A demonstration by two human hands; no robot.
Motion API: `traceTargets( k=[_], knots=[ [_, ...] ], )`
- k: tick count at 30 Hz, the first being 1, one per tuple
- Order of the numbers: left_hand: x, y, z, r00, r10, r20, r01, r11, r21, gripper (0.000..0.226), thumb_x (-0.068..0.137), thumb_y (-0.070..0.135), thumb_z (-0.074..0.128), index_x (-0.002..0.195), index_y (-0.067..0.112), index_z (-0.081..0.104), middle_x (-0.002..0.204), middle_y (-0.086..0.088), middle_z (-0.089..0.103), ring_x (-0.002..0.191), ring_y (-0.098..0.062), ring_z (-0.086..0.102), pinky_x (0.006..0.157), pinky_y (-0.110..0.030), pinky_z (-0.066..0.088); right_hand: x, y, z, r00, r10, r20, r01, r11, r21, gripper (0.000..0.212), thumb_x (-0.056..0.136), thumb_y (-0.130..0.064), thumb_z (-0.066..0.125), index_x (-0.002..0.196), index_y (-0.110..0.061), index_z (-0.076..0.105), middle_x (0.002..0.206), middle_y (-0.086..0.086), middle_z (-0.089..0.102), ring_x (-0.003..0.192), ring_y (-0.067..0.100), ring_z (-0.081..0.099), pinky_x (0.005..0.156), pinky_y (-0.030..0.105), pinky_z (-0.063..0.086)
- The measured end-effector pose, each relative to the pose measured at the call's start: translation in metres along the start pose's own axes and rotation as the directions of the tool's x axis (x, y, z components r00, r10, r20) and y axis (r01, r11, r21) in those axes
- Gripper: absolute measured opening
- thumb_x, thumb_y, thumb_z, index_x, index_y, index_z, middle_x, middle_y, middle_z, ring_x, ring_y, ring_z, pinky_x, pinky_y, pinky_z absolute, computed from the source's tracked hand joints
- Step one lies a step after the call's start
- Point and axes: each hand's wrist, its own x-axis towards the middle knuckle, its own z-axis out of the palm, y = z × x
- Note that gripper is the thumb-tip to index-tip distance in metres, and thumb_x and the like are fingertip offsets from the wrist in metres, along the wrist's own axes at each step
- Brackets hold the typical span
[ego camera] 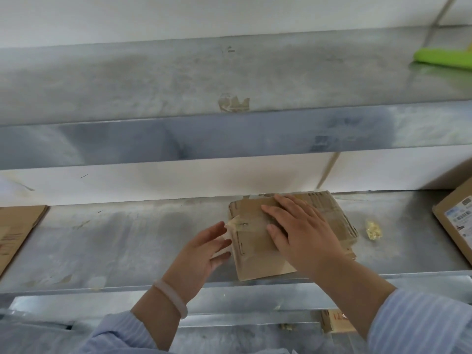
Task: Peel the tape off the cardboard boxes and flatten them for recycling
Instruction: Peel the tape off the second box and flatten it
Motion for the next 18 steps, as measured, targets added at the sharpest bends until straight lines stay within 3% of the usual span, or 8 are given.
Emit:
traceTargets(
  k=[3, 6, 11, 15, 18],
  knots=[
    [-0.003, -0.017, 0.022, 0.996, 0.091, -0.017, -0.082, 0.951, 0.299, 0.040, 0.098, -0.004, 0.041, 0.104, 0.025, 0.068, 0.094, 0.001, 0.075, 0.088, -0.011, 0.070, 0.071, -0.020, 0.054, 0.001, -0.002, 0.001, 1.000, 0.013, 0.009, -0.013, 1.000, -0.018, 0.047, 0.096, -0.050, 0.030, 0.142, -0.043, 0.037, 0.156, -0.012, 0.027, 0.145, 0.009, 0.018, 0.116, 0.026, 0.000],
    [-0.009, -0.034, 0.033, 0.971, 0.226, -0.078, -0.190, 0.927, 0.322, 0.044, 0.097, -0.009, 0.034, 0.104, 0.019, 0.068, 0.096, -0.004, 0.073, 0.089, -0.017, 0.067, 0.076, -0.024, 0.054, -0.002, -0.006, 0.002, 0.999, 0.031, -0.009, -0.032, 0.998, -0.056, 0.047, 0.095, -0.045, 0.032, 0.140, -0.039, 0.044, 0.154, -0.008, 0.034, 0.143, 0.013, 0.025, 0.119, 0.032, 0.010],
    [-0.017, -0.043, 0.028, 0.924, 0.373, -0.077, -0.318, 0.867, 0.383, 0.046, 0.095, 0.003, 0.045, 0.091, 0.041, 0.071, 0.094, 0.011, 0.070, 0.083, -0.007, 0.063, 0.075, -0.019, 0.051, -0.004, -0.011, 0.002, 0.998, 0.037, -0.052, -0.041, 0.995, -0.088, 0.049, 0.095, -0.044, 0.028, 0.135, -0.033, 0.053, 0.149, -0.003, 0.044, 0.139, 0.018, 0.036, 0.119, 0.037, 0.022],
    [-0.011, -0.040, 0.027, 0.952, 0.255, -0.171, -0.225, 0.959, 0.173, 0.033, 0.096, 0.004, 0.050, 0.097, 0.027, 0.075, 0.098, -0.012, 0.070, 0.091, -0.035, 0.062, 0.086, -0.047, 0.050, -0.003, -0.012, 0.003, 0.997, 0.030, -0.068, -0.036, 0.995, -0.092, 0.058, 0.091, -0.048, 0.021, 0.134, -0.031, 0.055, 0.147, -0.003, 0.046, 0.138, 0.018, 0.038, 0.118, 0.038, 0.025],
    [-0.004, -0.035, 0.025, 0.965, 0.049, -0.258, -0.056, 0.998, -0.018, 0.021, 0.095, 0.004, 0.055, 0.106, 0.008, 0.073, 0.099, -0.016, 0.073, 0.096, -0.035, 0.067, 0.089, -0.044, 0.054, -0.003, -0.011, 0.005, 0.996, 0.022, -0.088, -0.030, 0.996, -0.087, 0.055, 0.092, -0.046, 0.024, 0.132, -0.029, 0.057, 0.146, -0.001, 0.048, 0.136, 0.021, 0.041, 0.116, 0.042, 0.029]
  ],
)
